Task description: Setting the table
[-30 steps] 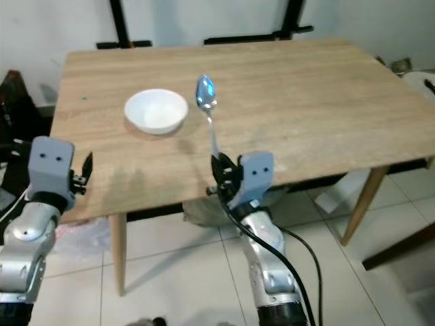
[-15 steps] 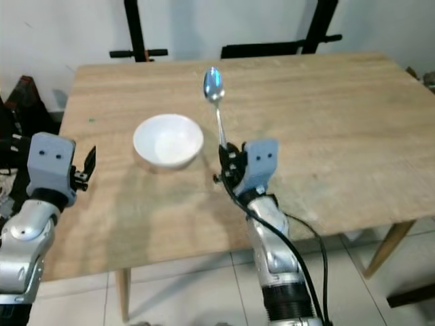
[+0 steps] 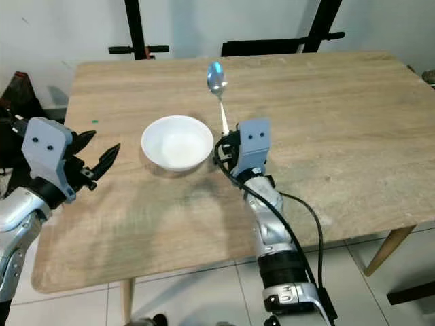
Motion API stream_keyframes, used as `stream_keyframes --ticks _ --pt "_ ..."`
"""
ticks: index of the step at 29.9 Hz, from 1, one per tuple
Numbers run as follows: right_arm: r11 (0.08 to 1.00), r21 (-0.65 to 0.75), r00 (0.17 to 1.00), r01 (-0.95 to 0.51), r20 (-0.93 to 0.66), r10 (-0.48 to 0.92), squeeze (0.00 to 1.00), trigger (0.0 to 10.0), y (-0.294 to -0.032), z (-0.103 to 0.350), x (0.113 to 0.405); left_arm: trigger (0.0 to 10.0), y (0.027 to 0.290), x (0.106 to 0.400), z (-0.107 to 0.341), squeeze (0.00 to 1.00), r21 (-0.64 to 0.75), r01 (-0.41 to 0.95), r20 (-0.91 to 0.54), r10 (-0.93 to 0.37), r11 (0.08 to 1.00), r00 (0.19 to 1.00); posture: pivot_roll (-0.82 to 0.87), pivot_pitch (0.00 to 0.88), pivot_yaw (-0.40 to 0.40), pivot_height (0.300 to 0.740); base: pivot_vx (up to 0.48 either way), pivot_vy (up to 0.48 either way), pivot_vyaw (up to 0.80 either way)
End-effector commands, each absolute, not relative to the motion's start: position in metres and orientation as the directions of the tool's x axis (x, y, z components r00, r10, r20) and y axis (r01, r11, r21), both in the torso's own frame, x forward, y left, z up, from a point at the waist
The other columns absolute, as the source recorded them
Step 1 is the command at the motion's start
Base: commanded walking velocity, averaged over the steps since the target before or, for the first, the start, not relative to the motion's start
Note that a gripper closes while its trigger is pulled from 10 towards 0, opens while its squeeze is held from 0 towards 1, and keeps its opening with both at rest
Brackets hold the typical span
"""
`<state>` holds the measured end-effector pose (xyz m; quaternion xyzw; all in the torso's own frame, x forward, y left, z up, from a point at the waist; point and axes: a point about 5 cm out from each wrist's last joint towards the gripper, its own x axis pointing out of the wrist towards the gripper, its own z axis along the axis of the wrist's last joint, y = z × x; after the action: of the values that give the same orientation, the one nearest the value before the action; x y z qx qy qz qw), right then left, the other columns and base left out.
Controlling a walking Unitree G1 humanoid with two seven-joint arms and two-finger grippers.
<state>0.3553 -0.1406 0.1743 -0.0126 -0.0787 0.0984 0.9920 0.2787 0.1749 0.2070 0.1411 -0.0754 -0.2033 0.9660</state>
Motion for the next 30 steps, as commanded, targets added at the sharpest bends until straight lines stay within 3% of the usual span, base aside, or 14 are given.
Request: stream_keyframes --ticks 1,4,17,30 --pt "0.987 -0.038 0.977 -0.154 0.14 0.158 0.0 10.0 -0.15 0.171 0.358 10.0 0.173 0.275 0.196 0.0 0.285 0.434 0.026 -0.46 0.854 0.888 -0.02 0.027 0.047 0.74 0.0 0.0 0.0" --pt "0.986 -0.045 0.979 -0.159 0.122 0.163 0.0 10.0 -0.154 0.169 0.36 10.0 0.173 0.273 0.193 0.0 0.231 0.472 0.009 -0.487 0.851 0.873 -0.02 0.031 0.05 0.74 0.0 0.0 0.0" --pt "0.995 -0.07 0.997 -0.069 -0.033 0.067 0.0 10.0 -0.175 0.144 0.373 10.0 0.175 0.271 0.186 0.0 0.247 0.462 -0.039 -0.468 0.852 0.883 -0.01 0.04 0.052 0.74 0.0 0.0 0.0" --pt "0.994 -0.009 0.978 -0.109 -0.178 0.105 0.0 10.0 -0.166 0.113 0.368 10.0 0.177 0.27 0.184 0.0 0.249 0.454 -0.053 -0.456 0.855 0.888 -0.01 0.05 0.059 0.74 0.0 0.0 0.0"
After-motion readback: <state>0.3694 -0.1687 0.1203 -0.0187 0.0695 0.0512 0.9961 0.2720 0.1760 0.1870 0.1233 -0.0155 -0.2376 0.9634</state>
